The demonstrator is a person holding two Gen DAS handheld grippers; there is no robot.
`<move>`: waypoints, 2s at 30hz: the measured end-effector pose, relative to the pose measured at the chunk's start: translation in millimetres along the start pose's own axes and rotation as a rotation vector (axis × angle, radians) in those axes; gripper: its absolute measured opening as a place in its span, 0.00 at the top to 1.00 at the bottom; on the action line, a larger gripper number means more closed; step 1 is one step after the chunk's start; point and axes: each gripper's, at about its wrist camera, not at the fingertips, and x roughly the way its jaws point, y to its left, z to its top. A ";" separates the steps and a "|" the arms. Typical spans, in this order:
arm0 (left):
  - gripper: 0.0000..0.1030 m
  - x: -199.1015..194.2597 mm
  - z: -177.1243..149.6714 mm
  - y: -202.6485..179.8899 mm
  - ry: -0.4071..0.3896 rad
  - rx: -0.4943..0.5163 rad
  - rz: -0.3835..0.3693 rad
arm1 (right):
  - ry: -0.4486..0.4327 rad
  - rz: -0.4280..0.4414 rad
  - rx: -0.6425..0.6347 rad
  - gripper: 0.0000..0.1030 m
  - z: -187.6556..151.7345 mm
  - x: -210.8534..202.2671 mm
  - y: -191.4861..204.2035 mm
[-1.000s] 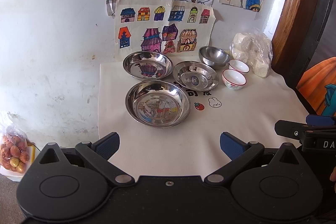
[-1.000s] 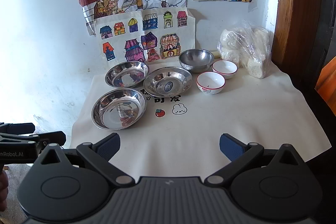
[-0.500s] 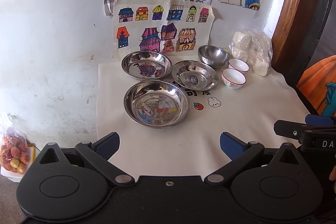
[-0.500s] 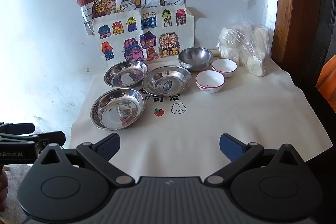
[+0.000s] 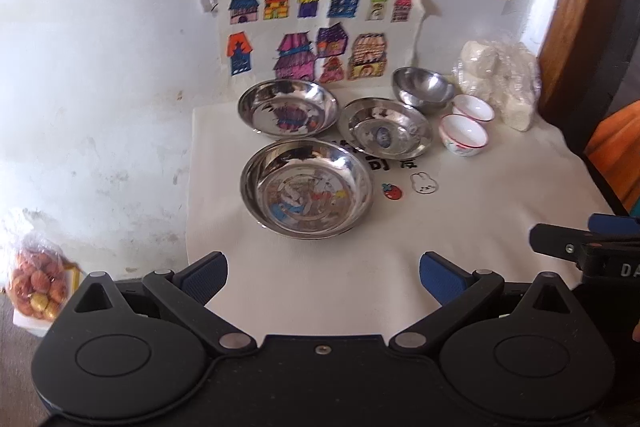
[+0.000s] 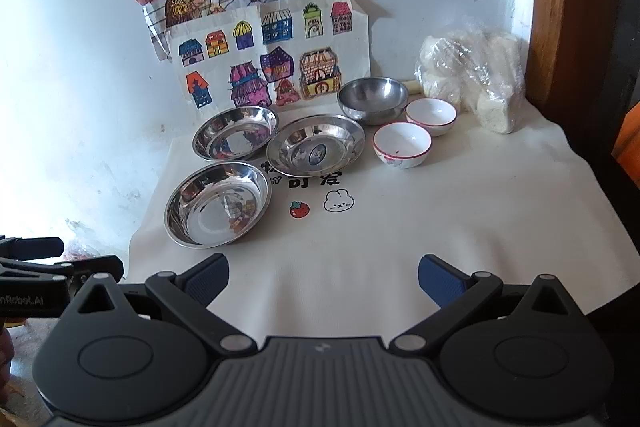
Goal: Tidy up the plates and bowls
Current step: 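Move both grippers toward the large plain steel plate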
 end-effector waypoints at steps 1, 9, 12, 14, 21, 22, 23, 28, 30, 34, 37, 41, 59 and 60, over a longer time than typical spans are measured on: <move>0.01 2.8 2.0 -0.1 0.006 -0.013 0.010 | 0.007 0.009 -0.003 0.00 1.6 4.1 -2.1; 0.01 33.6 28.4 0.7 0.043 -0.222 0.104 | 0.014 0.034 -0.085 0.00 33.3 29.9 -27.4; 0.01 48.7 40.5 -3.3 0.084 -0.294 0.161 | 0.018 0.064 -0.131 0.00 50.3 43.1 -40.0; 0.01 57.7 47.6 -7.8 0.107 -0.336 0.192 | 0.027 0.083 -0.153 0.00 61.7 53.1 -50.0; 0.01 66.3 59.5 -22.1 0.152 -0.395 0.287 | 0.098 0.126 -0.177 0.00 90.3 88.7 -73.8; 0.01 65.3 60.2 -21.5 0.160 -0.406 0.298 | 0.111 0.130 -0.177 0.00 92.4 93.8 -74.8; 0.01 65.3 60.9 -19.7 0.167 -0.416 0.301 | 0.125 0.133 -0.177 0.00 94.1 99.5 -75.5; 0.01 66.3 66.4 -1.9 0.187 -0.482 0.325 | 0.181 0.146 -0.186 0.00 98.1 123.2 -67.9; 0.01 74.3 71.9 7.9 0.206 -0.498 0.319 | 0.187 0.157 -0.178 0.00 98.7 129.3 -64.8; 0.01 96.9 88.4 28.2 0.214 -0.477 0.281 | 0.188 0.154 -0.164 0.00 102.8 140.7 -58.0; 0.01 119.0 104.3 44.3 0.224 -0.428 0.239 | 0.175 0.132 -0.146 0.00 107.3 150.1 -49.7; 0.01 153.0 129.3 70.6 0.205 -0.363 0.190 | 0.142 0.125 -0.117 0.00 115.1 163.5 -31.6; 0.01 255.7 190.4 126.5 0.207 -0.267 0.114 | 0.048 0.093 -0.151 0.00 156.9 253.2 28.8; 0.01 259.1 190.9 127.4 0.208 -0.273 0.109 | 0.046 0.099 -0.160 0.00 159.8 258.6 30.1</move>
